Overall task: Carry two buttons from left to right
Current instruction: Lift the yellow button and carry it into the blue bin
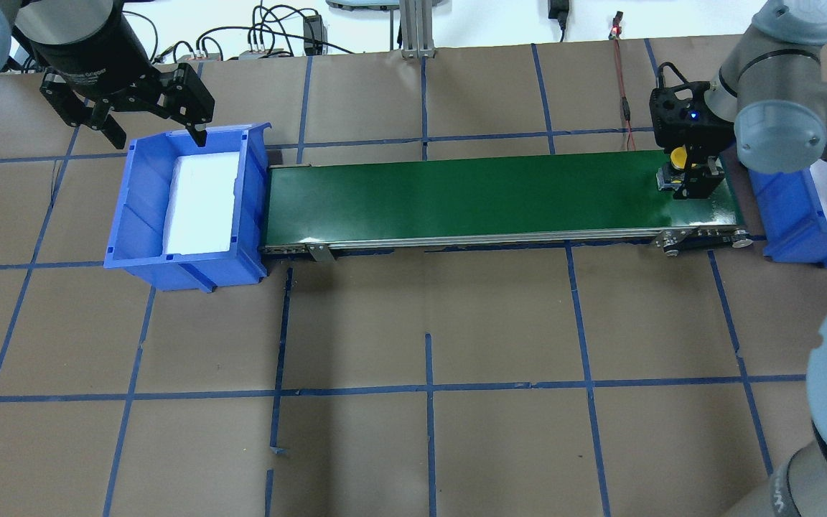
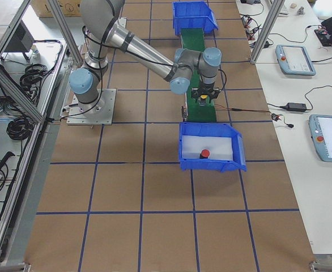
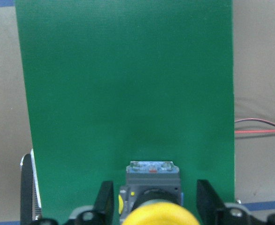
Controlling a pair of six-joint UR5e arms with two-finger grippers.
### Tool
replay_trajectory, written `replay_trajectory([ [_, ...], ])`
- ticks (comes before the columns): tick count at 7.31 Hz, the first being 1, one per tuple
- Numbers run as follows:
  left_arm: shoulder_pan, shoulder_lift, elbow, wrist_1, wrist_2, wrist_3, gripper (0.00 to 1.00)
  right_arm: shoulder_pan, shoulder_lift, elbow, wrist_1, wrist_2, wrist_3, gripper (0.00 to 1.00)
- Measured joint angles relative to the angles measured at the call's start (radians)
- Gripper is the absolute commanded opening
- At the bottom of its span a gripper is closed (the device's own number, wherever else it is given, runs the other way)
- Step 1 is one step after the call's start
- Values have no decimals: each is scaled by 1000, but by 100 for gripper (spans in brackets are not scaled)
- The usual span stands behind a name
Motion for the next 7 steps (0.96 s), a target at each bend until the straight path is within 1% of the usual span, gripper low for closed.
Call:
replay_trajectory([
  [2, 0, 0, 0, 0, -1, 0, 100, -4, -8, -11, 0, 1, -3, 6],
  [4, 0, 0, -1, 0, -1, -1, 100, -17, -40, -73, 27, -3, -38, 7],
  [5, 0, 0, -1, 0, -1, -1, 100, -49, -65, -114, 57, -5, -70, 7],
  [7, 0, 0, -1, 0, 0, -1, 100, -190, -97, -150, 85, 4, -183, 7],
])
